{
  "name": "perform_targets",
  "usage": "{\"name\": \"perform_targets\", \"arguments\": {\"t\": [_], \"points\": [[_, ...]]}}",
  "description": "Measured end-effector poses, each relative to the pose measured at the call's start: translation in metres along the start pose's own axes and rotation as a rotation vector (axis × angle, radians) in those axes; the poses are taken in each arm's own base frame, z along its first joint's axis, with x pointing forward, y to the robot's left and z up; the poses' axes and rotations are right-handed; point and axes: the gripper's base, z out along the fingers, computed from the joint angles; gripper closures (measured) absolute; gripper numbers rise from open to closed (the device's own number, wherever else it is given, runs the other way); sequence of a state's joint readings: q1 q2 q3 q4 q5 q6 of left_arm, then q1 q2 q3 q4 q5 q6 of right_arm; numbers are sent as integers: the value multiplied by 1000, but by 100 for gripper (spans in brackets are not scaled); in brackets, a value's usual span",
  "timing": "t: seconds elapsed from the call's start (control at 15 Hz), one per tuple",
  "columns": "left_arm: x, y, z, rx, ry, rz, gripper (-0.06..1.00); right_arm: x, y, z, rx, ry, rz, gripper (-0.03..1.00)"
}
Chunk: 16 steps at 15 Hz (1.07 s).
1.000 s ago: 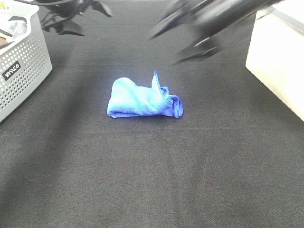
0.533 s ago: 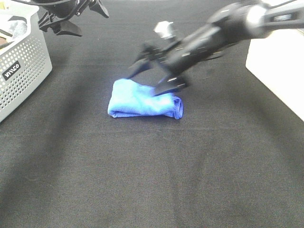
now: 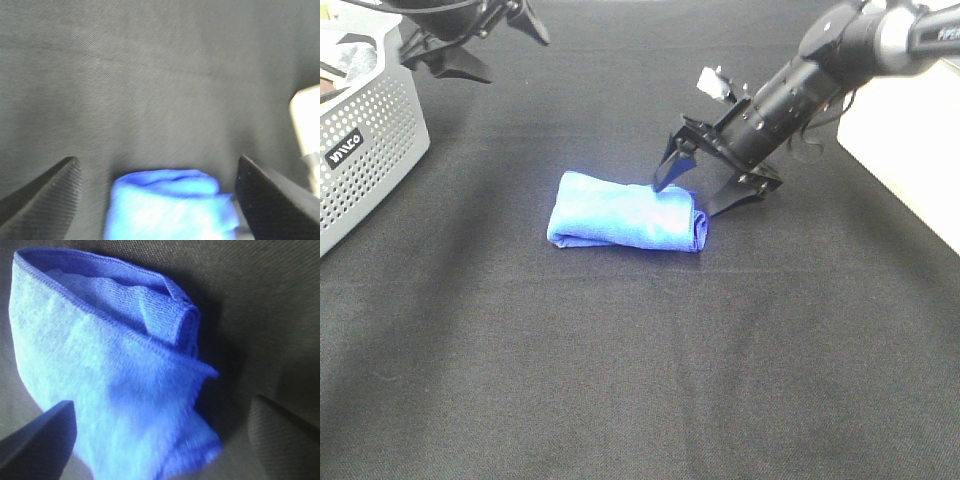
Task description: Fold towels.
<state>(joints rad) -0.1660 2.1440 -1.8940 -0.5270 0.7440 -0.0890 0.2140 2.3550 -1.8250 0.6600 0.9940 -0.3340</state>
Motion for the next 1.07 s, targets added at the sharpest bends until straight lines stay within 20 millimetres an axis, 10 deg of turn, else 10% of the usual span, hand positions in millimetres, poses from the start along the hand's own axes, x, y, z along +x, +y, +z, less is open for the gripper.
{"name": "perform_targets", "arguments": {"t": [0.67, 1.07], "points": [[16, -23, -159, -365, 123, 406, 15, 38, 69, -154, 226, -37, -100, 10], [124, -1, -253, -395, 157, 409, 15, 143, 90, -218, 326, -65, -125, 10]]}}
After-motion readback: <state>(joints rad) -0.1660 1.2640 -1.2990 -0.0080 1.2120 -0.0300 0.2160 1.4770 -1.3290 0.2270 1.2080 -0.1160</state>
